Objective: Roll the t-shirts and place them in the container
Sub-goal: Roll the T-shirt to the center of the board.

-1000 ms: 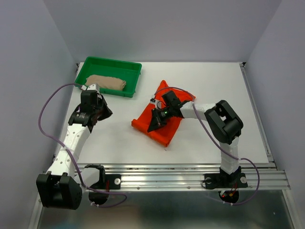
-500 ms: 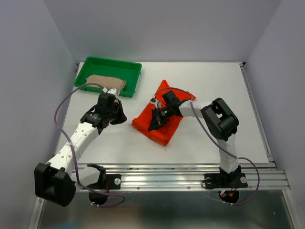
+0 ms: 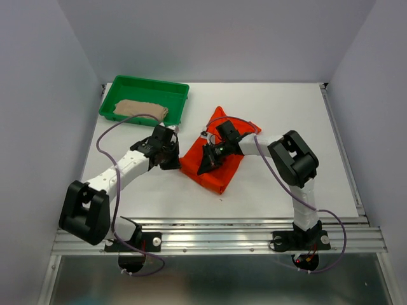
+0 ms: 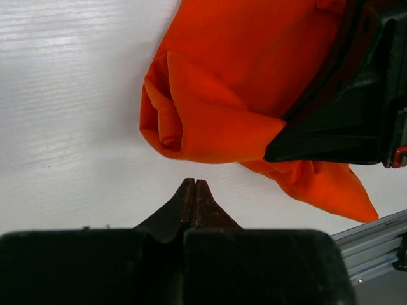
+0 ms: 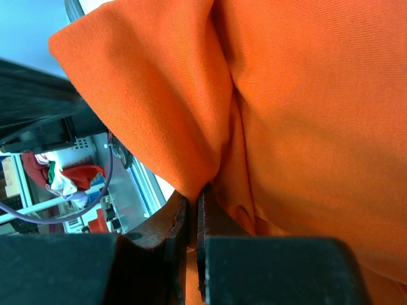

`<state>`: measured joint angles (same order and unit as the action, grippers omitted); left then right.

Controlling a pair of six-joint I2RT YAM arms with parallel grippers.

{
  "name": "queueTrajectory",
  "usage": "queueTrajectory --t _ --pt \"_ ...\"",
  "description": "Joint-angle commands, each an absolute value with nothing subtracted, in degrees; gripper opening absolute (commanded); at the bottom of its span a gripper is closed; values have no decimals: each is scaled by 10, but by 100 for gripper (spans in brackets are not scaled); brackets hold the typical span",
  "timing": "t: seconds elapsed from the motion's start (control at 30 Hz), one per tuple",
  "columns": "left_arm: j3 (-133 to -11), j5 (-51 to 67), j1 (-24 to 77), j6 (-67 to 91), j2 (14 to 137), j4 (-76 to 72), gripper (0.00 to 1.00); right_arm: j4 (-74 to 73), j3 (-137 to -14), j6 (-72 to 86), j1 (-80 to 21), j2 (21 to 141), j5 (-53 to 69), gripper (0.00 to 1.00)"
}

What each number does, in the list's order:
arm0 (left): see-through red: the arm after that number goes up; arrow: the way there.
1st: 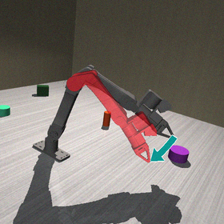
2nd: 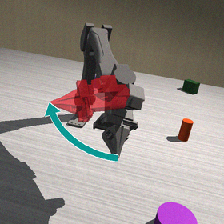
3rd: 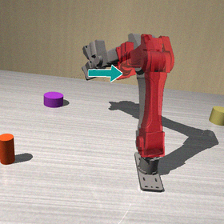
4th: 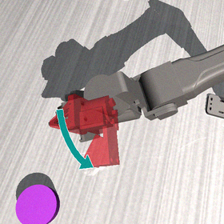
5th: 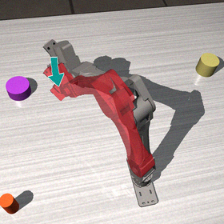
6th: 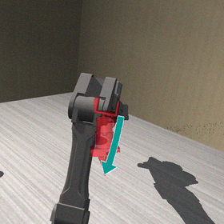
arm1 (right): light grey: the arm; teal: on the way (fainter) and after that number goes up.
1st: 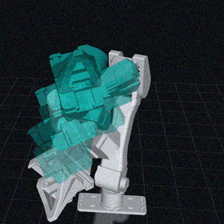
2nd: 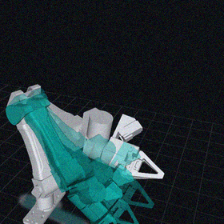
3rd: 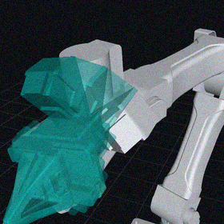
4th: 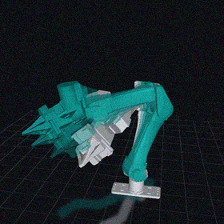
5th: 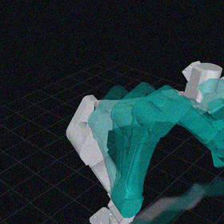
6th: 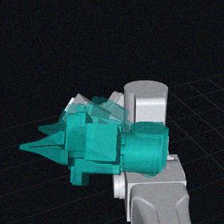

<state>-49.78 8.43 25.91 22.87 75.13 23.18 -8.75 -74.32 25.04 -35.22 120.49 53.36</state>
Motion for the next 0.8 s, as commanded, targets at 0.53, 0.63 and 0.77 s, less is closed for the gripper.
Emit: queueTrajectory --t 0.53,0.63,0.77 --pt "-555 98 274 211 870 154 0 -150 -775 202 -344 1163 504 65" --pt "-553 98 273 212 876 150 0 -168 -771 193 -344 1130 462 79" --pt "-554 96 273 213 882 143 0 -192 -753 178 -344 1087 407 88"
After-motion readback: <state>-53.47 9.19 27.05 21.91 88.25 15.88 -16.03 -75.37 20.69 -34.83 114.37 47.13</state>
